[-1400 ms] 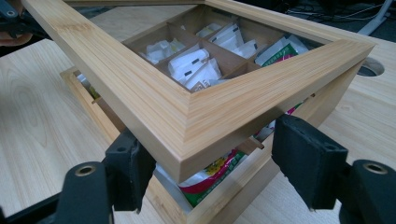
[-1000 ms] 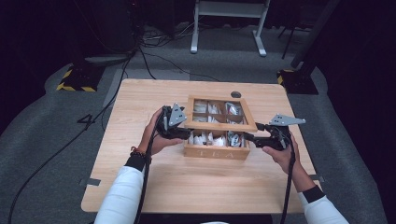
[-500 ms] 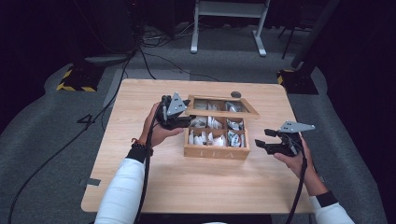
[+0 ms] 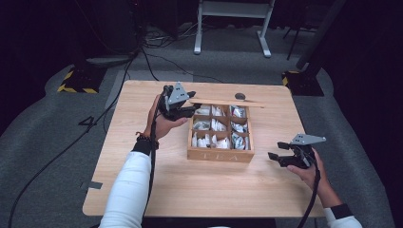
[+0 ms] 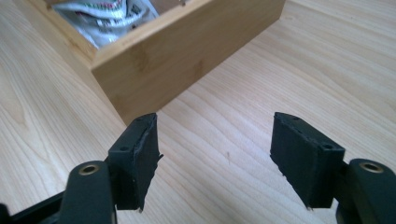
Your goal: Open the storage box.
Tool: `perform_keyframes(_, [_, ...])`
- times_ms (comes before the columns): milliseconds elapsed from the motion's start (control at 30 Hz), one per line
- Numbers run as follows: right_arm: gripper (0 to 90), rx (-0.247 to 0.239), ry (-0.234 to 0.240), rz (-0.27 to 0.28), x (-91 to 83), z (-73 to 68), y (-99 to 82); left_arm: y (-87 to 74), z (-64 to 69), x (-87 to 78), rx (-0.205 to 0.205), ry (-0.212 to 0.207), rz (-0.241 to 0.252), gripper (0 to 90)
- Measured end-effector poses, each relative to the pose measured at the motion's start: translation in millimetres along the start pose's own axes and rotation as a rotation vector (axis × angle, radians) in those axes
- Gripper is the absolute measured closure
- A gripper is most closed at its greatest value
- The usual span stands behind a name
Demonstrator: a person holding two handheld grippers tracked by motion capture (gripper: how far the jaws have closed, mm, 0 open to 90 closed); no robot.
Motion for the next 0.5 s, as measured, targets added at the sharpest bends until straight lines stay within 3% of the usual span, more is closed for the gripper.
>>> perform_keyframes(167, [32.6, 0.001, 0.008, -0.004, 2.3, 1.9, -7.0, 2.7, -9.0, 2.1, -0.024, -0.013, 0.02, 54.9])
perform_keyframes(500, [32.0, 0.009, 0.061, 0.003, 11.6, 1.0, -14.2, 10.9, -24.6, 7.6, -0.057, -0.001, 0.034, 55.6])
Point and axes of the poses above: each handheld gripper's, and its own axes: x roughly forward along the jaws, y roughly out of its top, z roughly to its right, the point moved 3 cm from there along x, roughly forward along the jaws, and after that the axes turned 12 degrees about x, right-handed, at the moved point
